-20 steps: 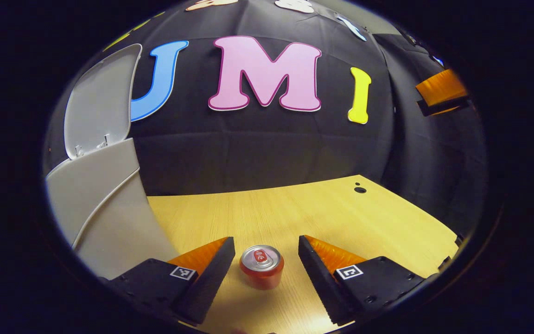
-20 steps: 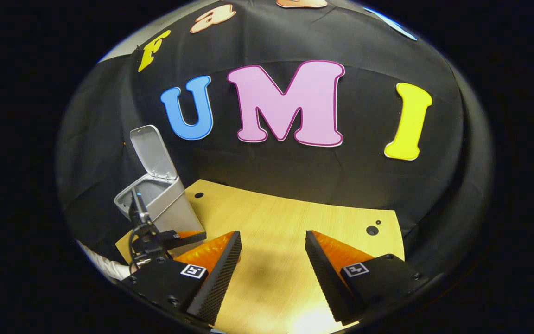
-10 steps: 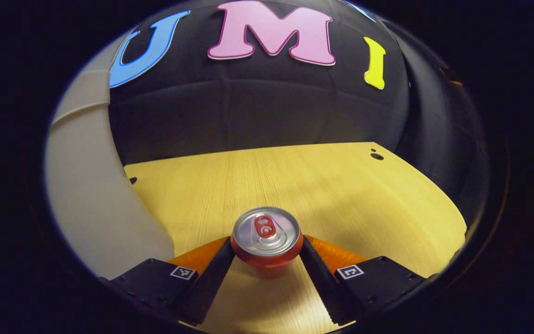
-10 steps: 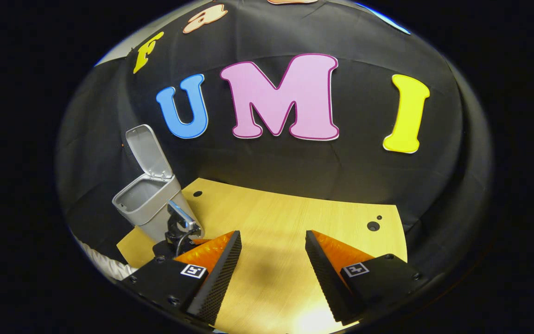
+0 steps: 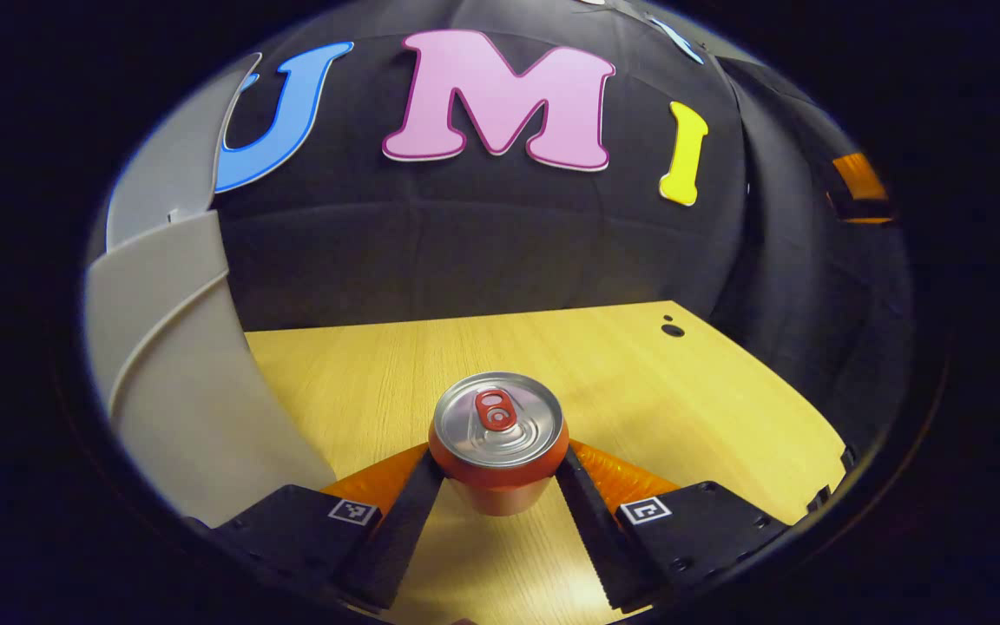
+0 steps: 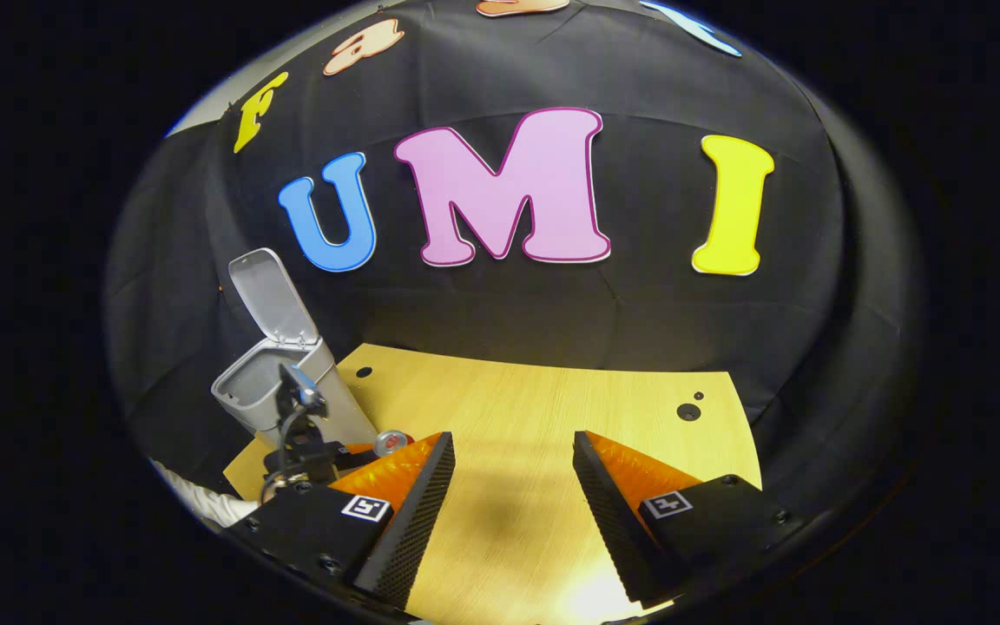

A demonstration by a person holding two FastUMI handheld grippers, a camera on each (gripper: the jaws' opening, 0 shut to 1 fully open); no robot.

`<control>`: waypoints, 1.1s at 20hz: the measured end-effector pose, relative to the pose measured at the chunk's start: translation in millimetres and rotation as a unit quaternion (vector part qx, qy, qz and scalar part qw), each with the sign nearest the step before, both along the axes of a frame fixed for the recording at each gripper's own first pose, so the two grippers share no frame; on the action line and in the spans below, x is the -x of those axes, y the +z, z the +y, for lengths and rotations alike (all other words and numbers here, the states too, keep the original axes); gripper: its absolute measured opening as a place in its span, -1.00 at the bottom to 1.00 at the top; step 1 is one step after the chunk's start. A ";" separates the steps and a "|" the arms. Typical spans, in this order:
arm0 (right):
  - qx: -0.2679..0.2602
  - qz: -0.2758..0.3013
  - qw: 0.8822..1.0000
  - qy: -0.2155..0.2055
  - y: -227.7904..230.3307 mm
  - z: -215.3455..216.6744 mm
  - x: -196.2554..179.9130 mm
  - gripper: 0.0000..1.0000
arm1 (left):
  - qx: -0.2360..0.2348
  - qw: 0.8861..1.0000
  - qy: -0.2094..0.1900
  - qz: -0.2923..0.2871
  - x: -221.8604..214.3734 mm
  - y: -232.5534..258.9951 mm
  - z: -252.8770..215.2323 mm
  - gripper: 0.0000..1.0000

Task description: Press the lid of the desktop garbage bin to open it, pick up the crumpled paper on the desktop and throw it into the bin, then pick up the pop can on the desktop and drop it into the bin, and finally close the garbage bin lid.

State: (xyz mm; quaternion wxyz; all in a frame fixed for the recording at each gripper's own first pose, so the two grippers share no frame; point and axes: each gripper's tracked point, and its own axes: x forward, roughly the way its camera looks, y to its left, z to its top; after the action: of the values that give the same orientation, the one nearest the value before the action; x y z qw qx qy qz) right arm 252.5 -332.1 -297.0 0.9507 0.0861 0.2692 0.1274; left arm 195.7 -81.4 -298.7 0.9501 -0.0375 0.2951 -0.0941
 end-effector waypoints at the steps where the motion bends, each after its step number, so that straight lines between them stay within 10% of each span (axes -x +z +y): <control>1: 0.001 -0.004 1.000 -0.001 3.8 1.8 2.2 0.80 | 0.011 1.000 0.001 -0.010 2.0 21.6 0.5 0.72; 9: 0.004 -0.046 0.999 0.014 39.9 61.1 30.1 0.80 | 0.026 0.989 0.013 -0.145 28.2 237.7 93.6 0.70; 22: 0.002 -0.042 0.998 0.054 36.8 105.5 47.2 0.80 | -0.049 0.989 0.127 -0.057 55.5 166.2 253.0 0.72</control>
State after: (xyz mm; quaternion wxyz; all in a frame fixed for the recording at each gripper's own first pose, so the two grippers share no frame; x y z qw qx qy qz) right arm 205.2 -226.6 -260.2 0.9529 0.0644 0.2339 0.1819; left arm 140.2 171.6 -132.5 0.9703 -0.0224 0.2377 0.0398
